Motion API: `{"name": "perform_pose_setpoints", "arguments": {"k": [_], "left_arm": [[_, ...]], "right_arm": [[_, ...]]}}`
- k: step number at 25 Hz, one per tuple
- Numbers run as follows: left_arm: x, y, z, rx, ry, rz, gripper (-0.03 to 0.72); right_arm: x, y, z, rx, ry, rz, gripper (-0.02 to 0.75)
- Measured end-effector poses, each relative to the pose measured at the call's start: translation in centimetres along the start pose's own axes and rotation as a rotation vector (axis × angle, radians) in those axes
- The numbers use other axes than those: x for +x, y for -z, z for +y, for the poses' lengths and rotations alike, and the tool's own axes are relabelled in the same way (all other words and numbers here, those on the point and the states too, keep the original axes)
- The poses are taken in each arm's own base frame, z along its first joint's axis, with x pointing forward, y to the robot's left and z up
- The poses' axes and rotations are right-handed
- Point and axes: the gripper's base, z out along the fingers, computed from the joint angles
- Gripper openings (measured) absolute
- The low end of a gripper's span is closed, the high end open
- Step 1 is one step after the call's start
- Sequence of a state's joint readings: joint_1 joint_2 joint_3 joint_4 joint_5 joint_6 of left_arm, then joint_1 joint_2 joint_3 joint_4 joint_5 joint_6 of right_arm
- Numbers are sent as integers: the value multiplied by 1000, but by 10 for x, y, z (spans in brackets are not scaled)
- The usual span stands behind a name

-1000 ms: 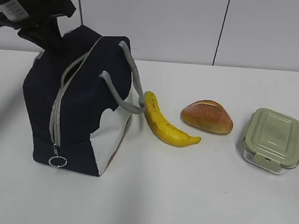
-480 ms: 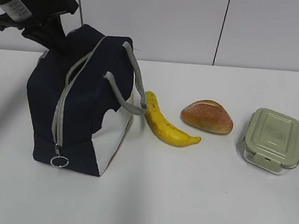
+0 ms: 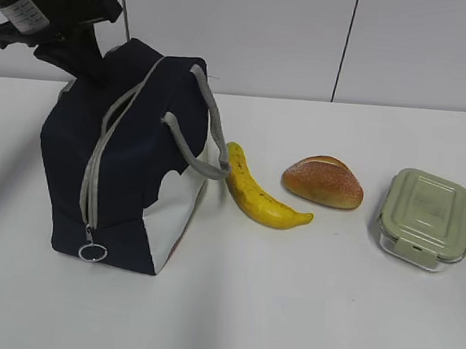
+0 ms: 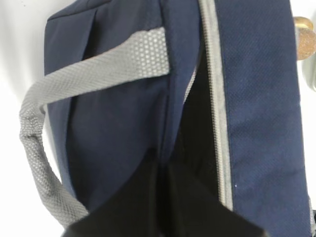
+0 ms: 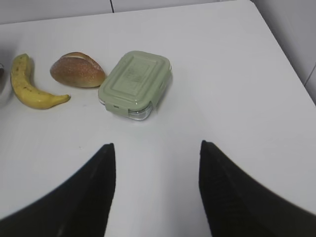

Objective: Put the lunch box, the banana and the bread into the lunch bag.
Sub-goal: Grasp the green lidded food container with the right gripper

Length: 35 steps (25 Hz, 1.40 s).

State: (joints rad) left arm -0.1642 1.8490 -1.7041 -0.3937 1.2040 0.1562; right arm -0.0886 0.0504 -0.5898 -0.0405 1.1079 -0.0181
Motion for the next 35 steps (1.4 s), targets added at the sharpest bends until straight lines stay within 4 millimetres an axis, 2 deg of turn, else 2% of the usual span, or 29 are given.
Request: {"name": "perform_pose_setpoints", "arguments": {"k": [2, 5, 13, 19, 23, 28, 31, 35], "left_arm": [[0, 0, 0, 0, 0, 0, -3], [0, 0, 0, 1, 0, 0, -3], [1, 0, 0, 2, 1, 8, -3], [1, 0, 0, 3, 1, 12, -3], [1, 0, 0, 3, 1, 12, -3], [1, 0, 0, 3, 1, 12, -3], [1, 0, 0, 3, 1, 12, -3], [1, 0, 0, 2, 0, 12, -3]], "right_arm": [[-16, -3, 0, -5, -1, 20, 404], [-37, -18, 1, -18, -3, 108, 404], [-92, -77, 11, -130, -78, 358, 404], [-119, -128, 18, -180, -128, 489, 404], [-121, -171, 21, -197, -141, 548, 404], [-109, -222, 25, -208, -158, 630, 404], [-99, -245, 27, -232, -161, 693, 404], [-90, -266, 13, -258, -235, 718, 404]]}}
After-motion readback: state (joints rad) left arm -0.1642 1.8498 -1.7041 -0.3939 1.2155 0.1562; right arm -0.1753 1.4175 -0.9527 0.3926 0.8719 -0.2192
